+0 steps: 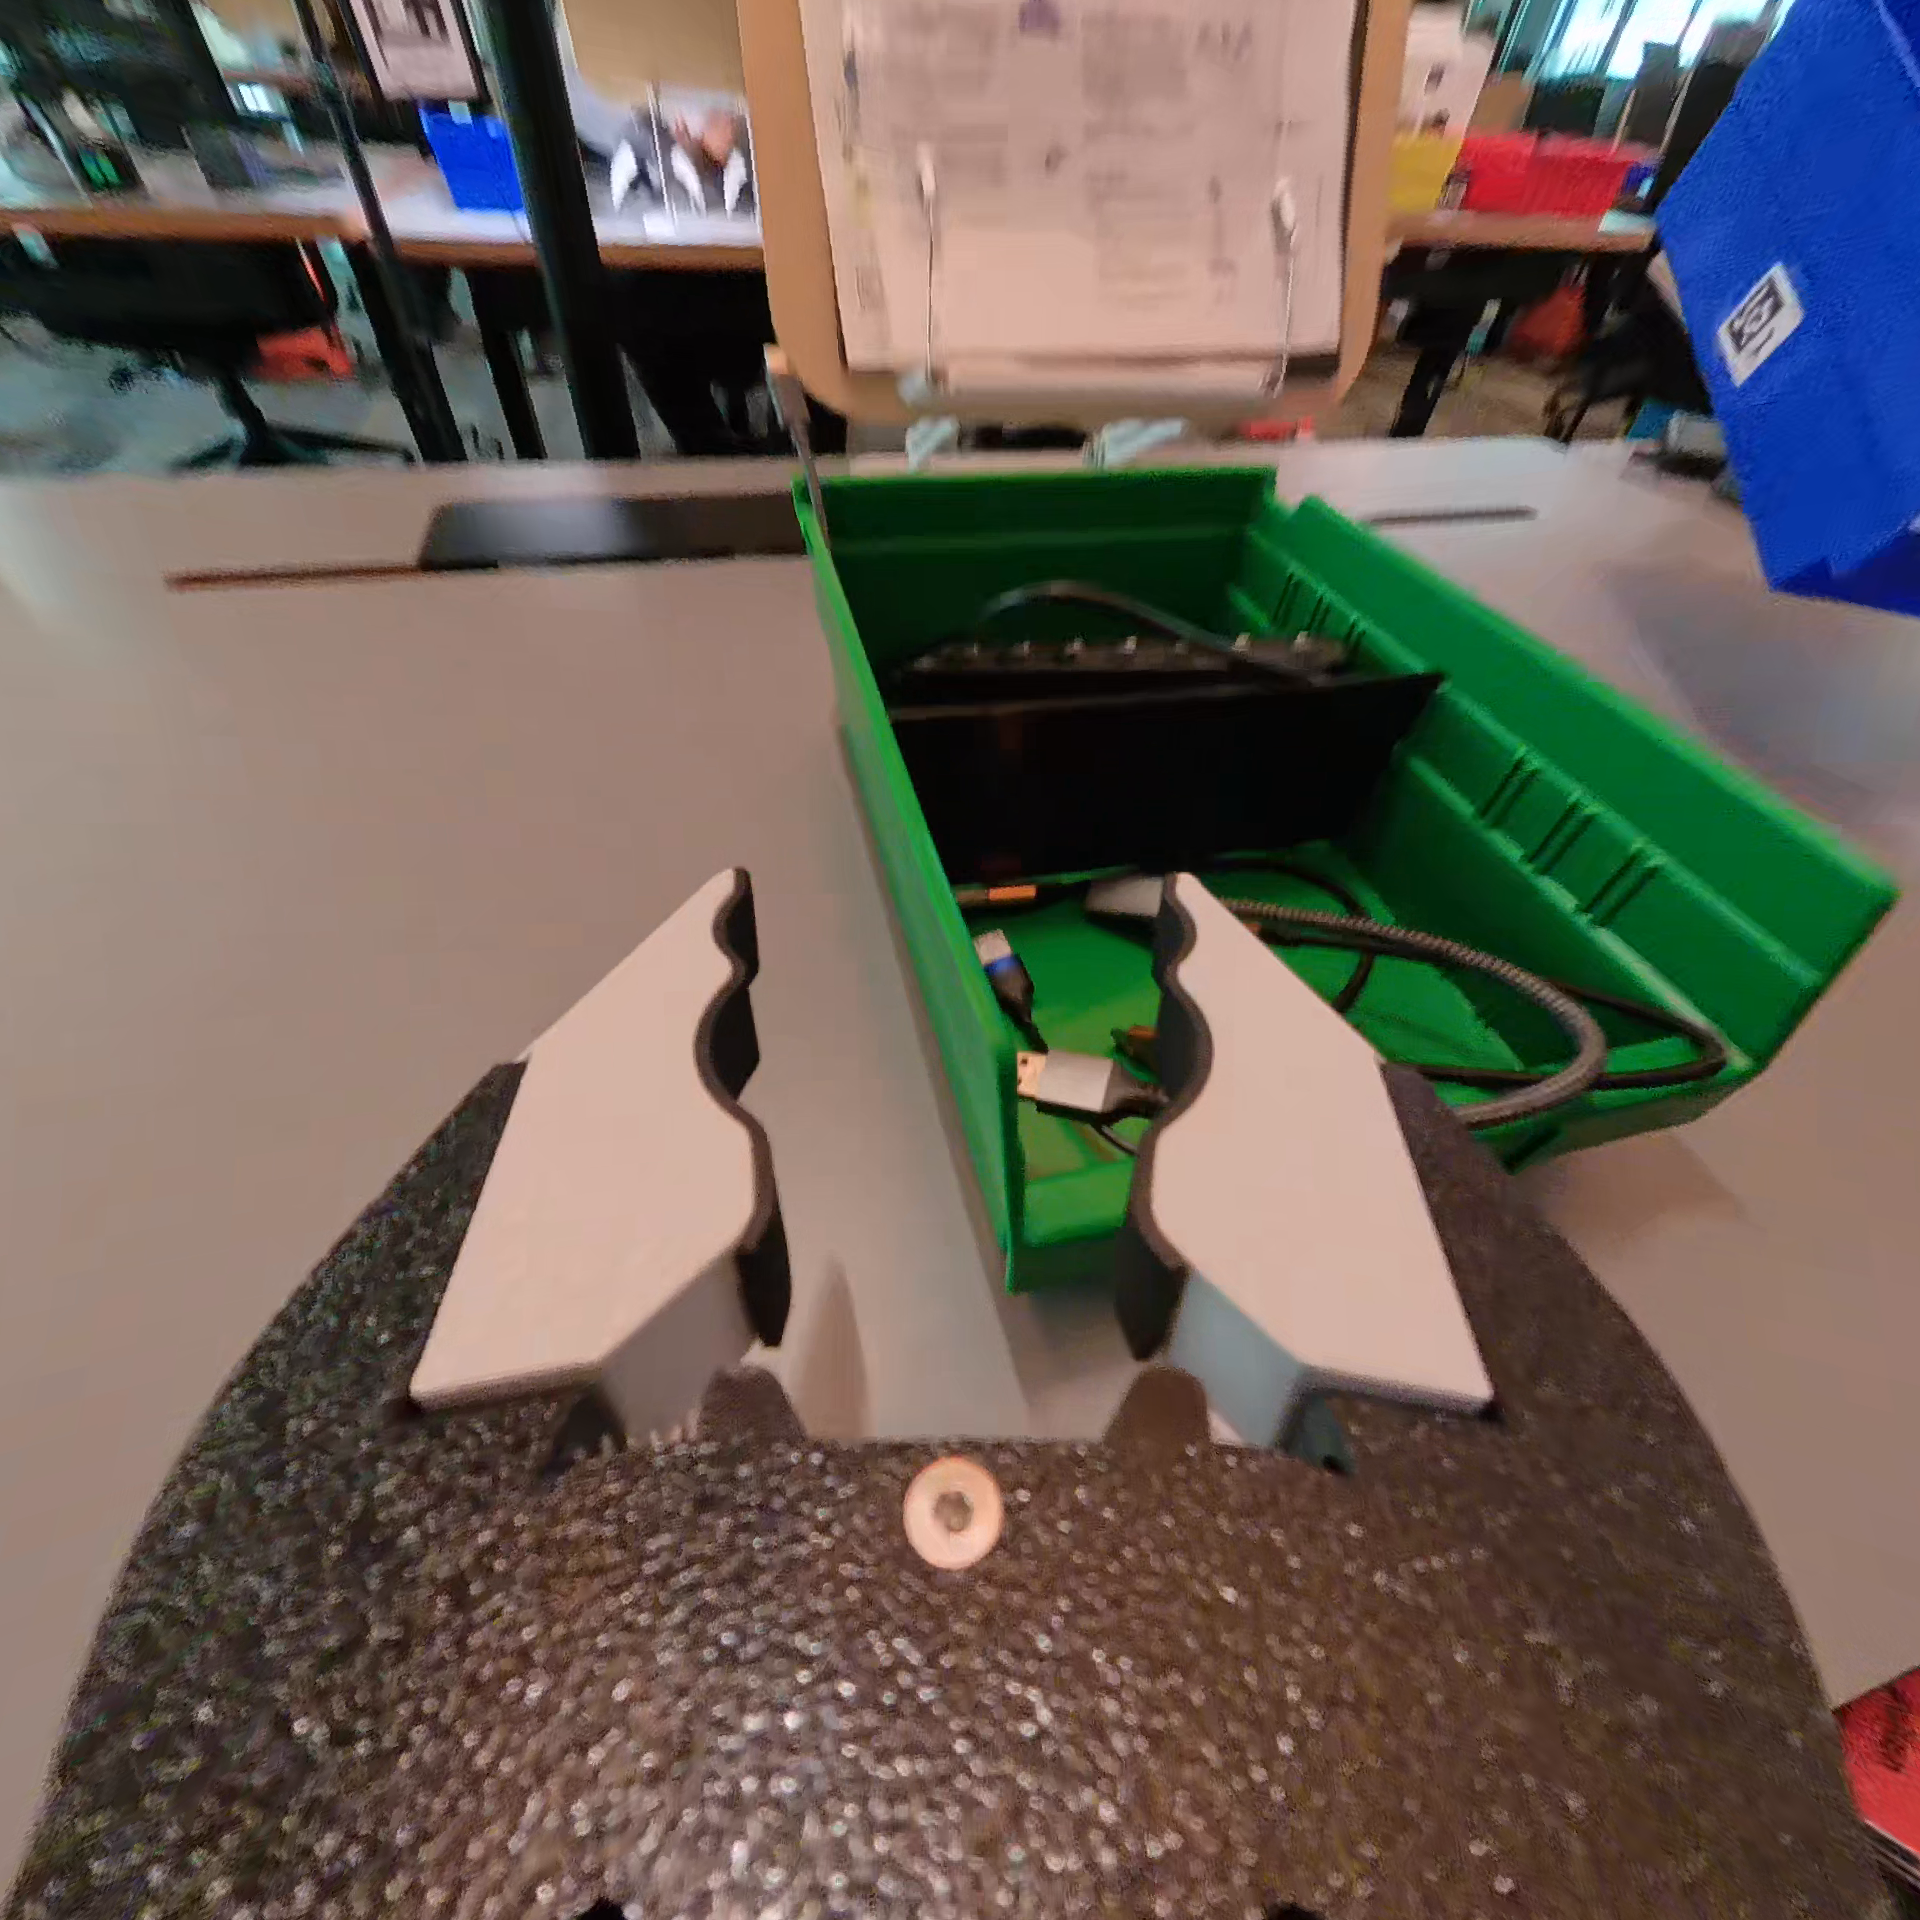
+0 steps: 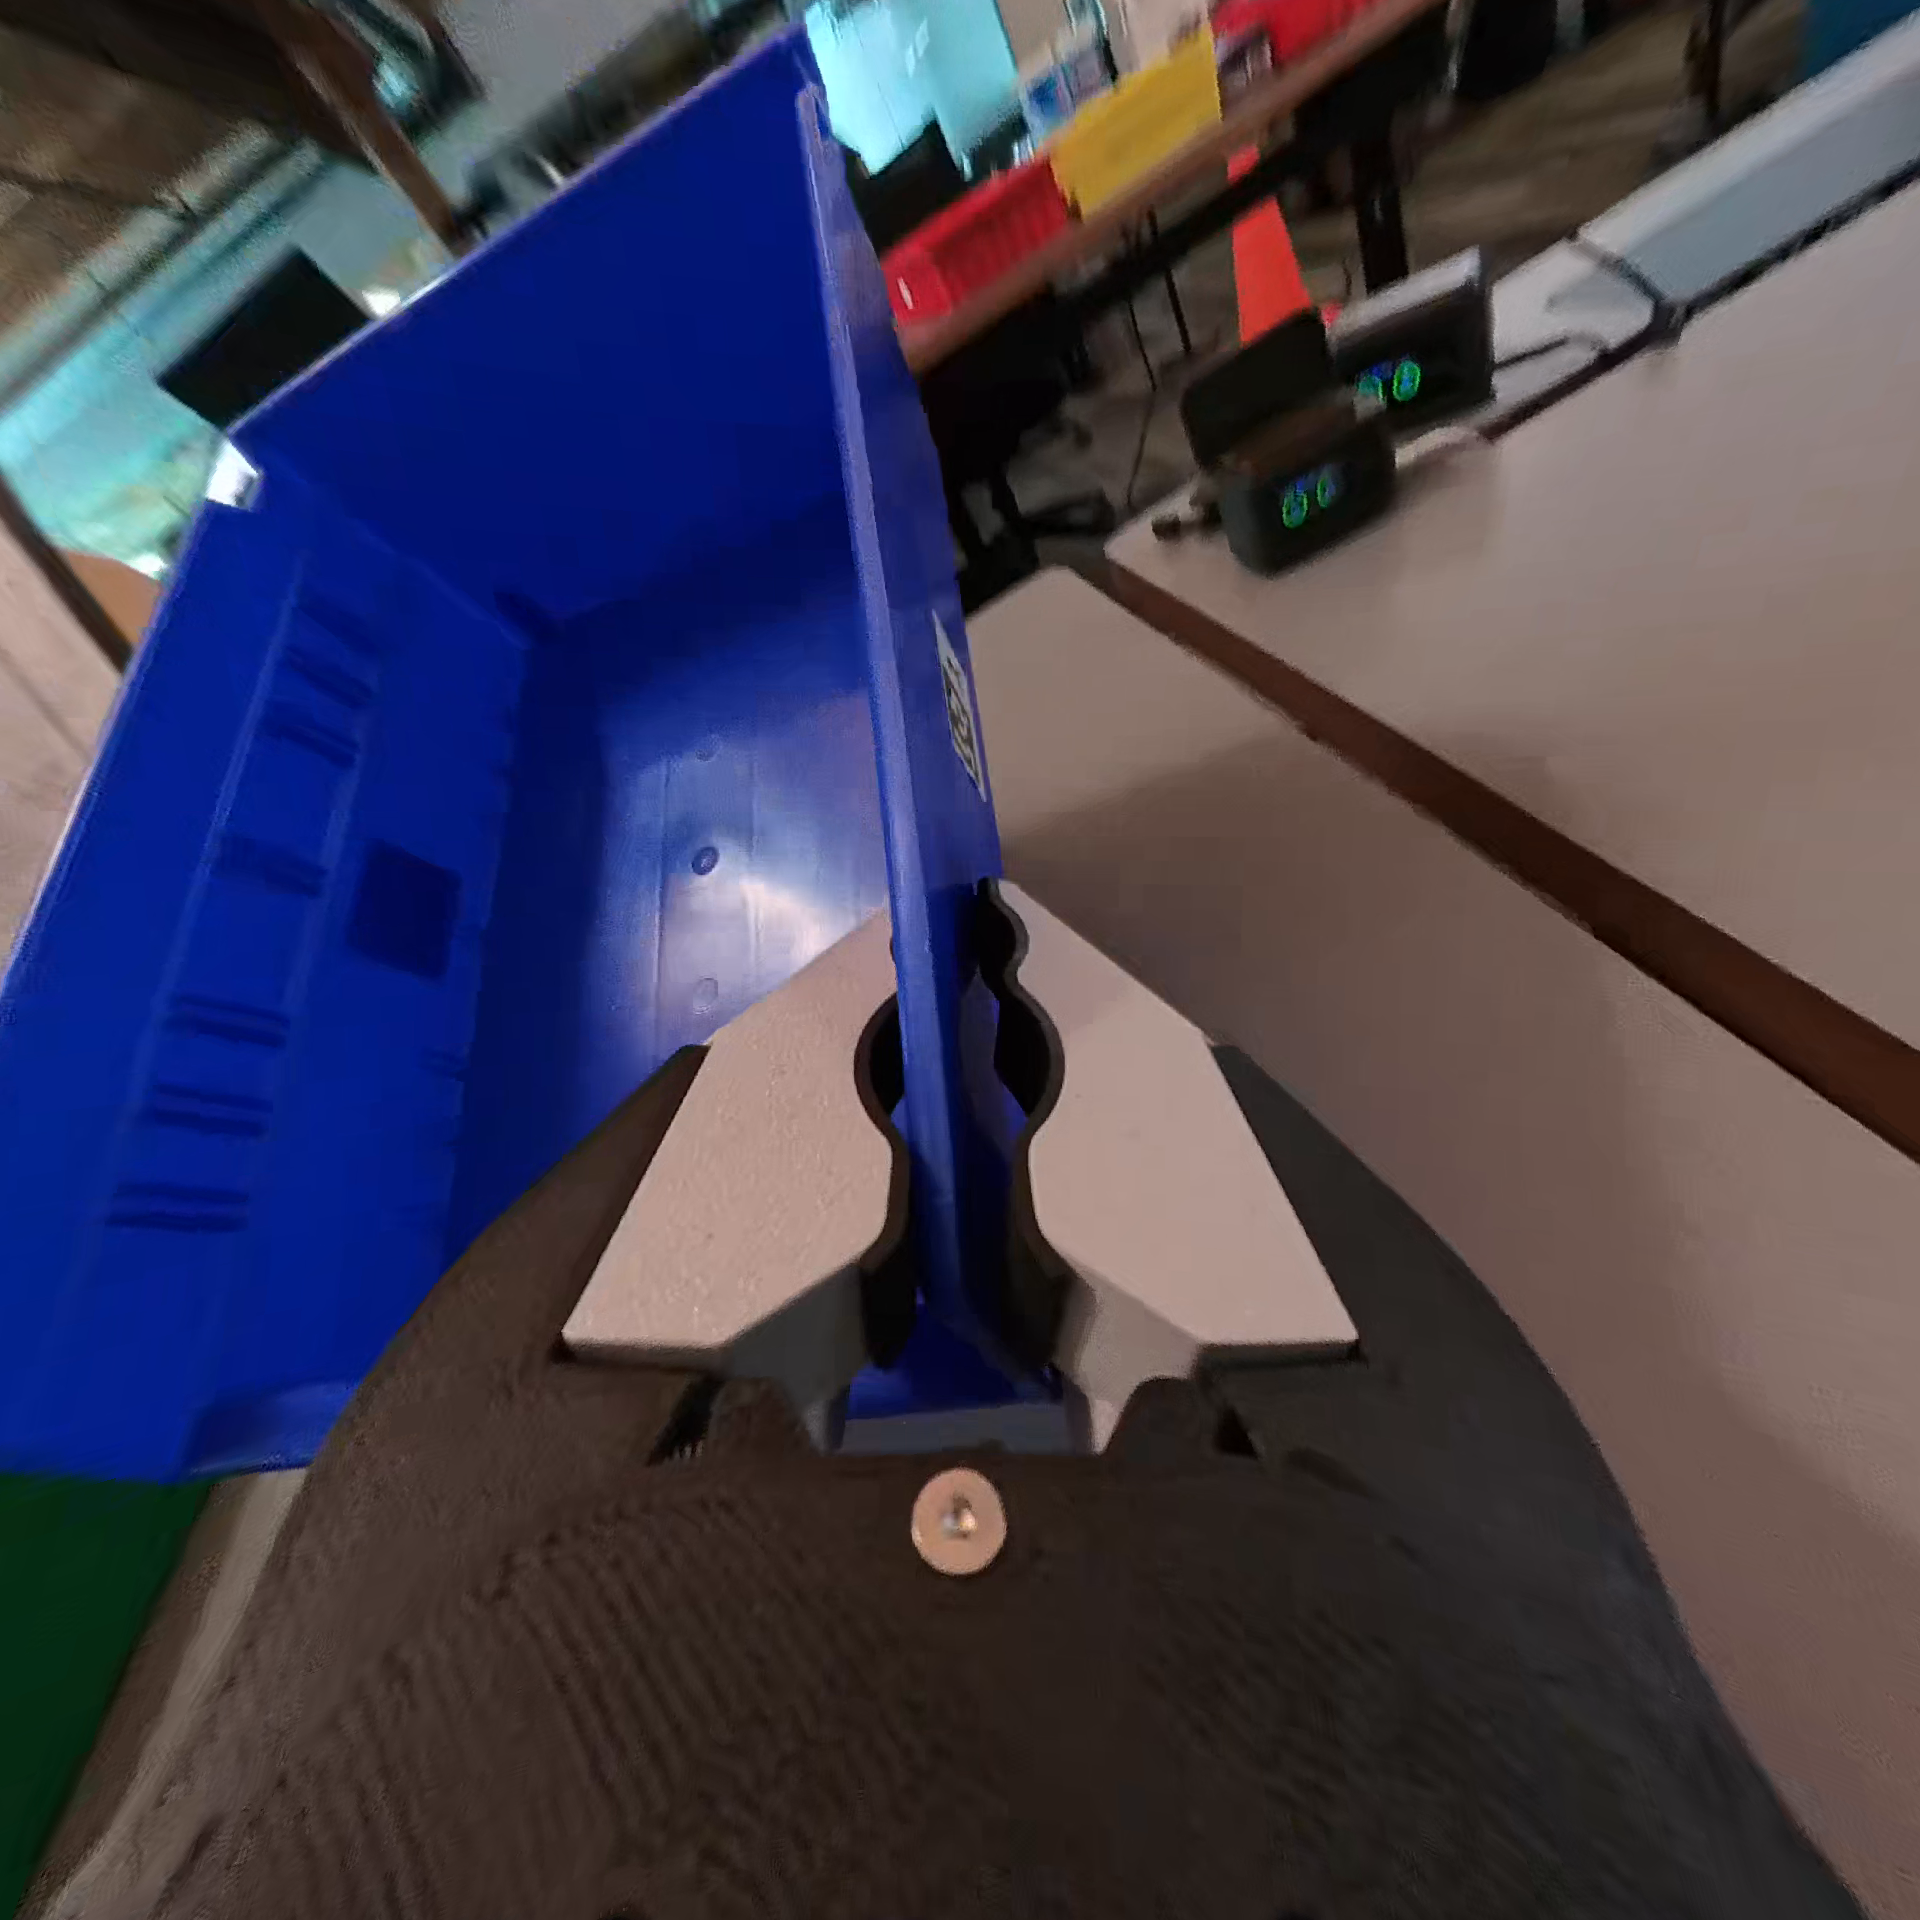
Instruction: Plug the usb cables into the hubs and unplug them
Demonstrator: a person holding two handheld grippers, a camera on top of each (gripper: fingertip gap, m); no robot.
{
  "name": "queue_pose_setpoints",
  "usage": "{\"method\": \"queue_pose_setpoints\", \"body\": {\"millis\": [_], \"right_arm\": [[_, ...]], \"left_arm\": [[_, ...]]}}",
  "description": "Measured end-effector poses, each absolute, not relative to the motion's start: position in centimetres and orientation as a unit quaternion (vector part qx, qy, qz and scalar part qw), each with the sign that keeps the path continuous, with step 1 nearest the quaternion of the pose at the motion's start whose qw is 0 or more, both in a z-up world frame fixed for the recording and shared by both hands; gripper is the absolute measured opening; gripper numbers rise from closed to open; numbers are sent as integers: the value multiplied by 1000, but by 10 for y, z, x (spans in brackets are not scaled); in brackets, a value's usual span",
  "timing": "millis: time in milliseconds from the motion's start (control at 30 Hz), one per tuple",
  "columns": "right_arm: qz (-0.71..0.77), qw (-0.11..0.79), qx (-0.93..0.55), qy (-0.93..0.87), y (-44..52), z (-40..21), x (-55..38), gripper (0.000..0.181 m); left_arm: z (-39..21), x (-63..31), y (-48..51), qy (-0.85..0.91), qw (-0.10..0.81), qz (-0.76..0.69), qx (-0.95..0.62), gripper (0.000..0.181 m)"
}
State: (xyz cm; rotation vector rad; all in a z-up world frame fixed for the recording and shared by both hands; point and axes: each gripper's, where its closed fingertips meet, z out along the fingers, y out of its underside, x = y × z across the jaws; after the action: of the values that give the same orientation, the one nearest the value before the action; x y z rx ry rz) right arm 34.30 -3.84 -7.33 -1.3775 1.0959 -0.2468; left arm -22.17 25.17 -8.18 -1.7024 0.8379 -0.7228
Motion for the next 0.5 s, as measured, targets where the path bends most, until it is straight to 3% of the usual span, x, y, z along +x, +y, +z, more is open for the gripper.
{"method": "queue_pose_setpoints", "body": {"millis": [100,167,200,233,300,500], "right_arm": [[-84,591,-637,487,-18,-101,359,8],[-85,566,-662,484,-5,-114,365,7],[-87,556,-673,481,2,-119,368,8],[-92,543,-684,478,7,-124,371,8],[-104,526,-701,471,19,-131,375,8],[-88,519,-711,465,42,-138,386,8]], "left_arm": [[-113,-212,260,357,496,-275,-743,74],[-124,-209,265,363,492,-253,-750,64],[-122,-207,266,361,498,-258,-745,55],[-118,-209,269,355,510,-254,-741,29],[-117,-208,272,372,515,-237,-735,4],[-117,-216,285,362,530,-217,-735,1]]}}
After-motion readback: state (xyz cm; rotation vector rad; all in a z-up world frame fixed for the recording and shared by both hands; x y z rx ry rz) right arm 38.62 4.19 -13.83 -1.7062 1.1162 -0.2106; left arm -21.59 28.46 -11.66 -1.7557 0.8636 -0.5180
